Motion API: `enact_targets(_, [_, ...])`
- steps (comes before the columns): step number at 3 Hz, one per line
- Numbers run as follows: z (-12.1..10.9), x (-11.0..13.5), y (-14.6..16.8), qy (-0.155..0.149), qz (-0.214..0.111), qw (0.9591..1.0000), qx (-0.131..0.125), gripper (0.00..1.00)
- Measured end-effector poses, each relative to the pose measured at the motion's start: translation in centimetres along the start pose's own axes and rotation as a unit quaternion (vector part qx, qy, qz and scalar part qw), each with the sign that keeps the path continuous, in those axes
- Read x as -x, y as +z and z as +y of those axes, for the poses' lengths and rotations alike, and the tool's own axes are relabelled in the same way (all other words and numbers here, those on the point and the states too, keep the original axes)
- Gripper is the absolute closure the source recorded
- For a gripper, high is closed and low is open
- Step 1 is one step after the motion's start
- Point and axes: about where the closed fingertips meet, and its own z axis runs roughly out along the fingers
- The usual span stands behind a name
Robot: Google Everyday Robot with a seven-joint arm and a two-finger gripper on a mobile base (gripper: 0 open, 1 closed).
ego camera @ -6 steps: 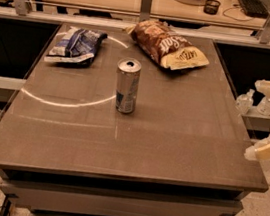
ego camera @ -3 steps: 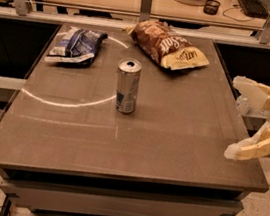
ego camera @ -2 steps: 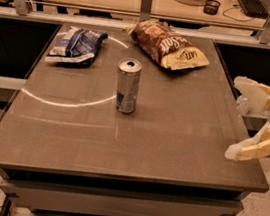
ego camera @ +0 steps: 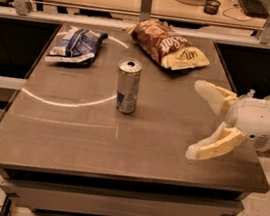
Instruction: Move redbull can near blue chip bag
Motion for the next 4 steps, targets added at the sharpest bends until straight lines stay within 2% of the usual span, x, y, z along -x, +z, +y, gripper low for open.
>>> enact_targets(1, [0.4, 0.3, 3.2, 0.002, 0.001, 1.0, 0.004, 0.0])
enact_targets(2, [0.3, 0.4, 5.7, 0.001, 0.019, 0.9997, -0.019, 0.0])
enact_targets(3, [-0.4, 0.4, 7.8, 0.0, 0.036, 0.9976, -0.059, 0.0])
enact_targets(4, [-1.1, 0.4, 9.9, -0.003, 0.039, 0.9958, -0.083, 0.0])
